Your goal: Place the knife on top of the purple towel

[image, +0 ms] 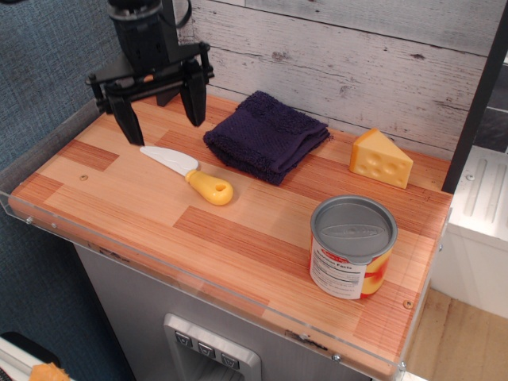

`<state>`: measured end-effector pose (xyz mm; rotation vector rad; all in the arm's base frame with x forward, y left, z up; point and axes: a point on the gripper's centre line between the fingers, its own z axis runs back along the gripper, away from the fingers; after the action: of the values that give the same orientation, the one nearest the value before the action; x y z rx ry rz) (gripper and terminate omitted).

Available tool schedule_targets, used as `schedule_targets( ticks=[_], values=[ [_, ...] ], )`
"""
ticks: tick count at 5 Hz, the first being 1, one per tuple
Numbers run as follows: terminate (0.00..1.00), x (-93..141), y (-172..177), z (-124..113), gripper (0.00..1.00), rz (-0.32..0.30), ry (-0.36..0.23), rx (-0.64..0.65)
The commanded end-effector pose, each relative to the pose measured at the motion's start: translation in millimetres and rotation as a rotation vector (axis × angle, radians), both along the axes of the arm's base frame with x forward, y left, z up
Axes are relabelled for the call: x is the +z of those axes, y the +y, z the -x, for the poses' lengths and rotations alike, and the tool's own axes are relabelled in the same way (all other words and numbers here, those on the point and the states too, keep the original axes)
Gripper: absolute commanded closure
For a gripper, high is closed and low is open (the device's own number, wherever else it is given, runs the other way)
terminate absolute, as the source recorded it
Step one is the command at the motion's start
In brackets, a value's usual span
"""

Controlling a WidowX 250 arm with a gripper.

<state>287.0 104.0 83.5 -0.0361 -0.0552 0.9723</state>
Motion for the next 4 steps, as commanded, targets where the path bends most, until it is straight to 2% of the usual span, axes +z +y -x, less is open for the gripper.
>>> schedule_targets(
  ticks=[1,2,4],
  values=[
    [0.00,-19.4,-7.5,-8.9,0.00,0.013,-0.028,0.119],
    [0.00,-29.6,-9.5,-8.9,0.00,0.074,-0.104,0.178],
    [0.00,-51.7,-10.8,-18.4,0.00,0.085,-0.051,0.197]
  ],
)
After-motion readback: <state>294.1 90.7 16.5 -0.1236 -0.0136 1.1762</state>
